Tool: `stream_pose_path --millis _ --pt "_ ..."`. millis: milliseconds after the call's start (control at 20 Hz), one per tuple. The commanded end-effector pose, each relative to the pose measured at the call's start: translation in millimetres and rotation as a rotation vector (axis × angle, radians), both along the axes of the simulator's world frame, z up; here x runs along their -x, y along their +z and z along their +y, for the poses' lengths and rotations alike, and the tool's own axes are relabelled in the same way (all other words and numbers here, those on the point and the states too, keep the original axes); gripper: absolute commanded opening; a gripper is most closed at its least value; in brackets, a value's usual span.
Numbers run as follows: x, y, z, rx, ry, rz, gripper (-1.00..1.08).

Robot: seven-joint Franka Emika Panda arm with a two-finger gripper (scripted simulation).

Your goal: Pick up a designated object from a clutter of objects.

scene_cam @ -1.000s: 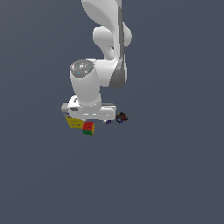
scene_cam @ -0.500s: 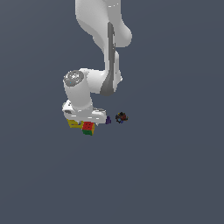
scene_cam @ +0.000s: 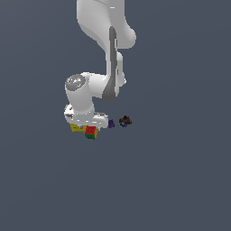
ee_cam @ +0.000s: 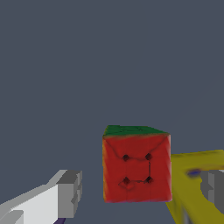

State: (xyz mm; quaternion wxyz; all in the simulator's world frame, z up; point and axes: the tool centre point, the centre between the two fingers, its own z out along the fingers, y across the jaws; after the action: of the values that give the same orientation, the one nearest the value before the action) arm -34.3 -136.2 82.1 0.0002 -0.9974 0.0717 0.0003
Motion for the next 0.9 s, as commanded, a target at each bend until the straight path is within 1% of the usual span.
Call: stream_pose_path --millis 0,400,700,750,850 --pt "0.4 -5.2 0.1 0.0 0.0 0.001 1.0" --pt "1.5 -39.4 -0.4 0.0 -0.001 0.0 1.0" --pt "1.0 -48.8 -0.7 0.0 -0.001 0.0 1.0" --pt "1.0 -48.8 -0.7 0.0 -0.001 0.0 -1.0" --pt "1.0 -48.8 -0.7 0.0 -0.001 0.0 -1.0"
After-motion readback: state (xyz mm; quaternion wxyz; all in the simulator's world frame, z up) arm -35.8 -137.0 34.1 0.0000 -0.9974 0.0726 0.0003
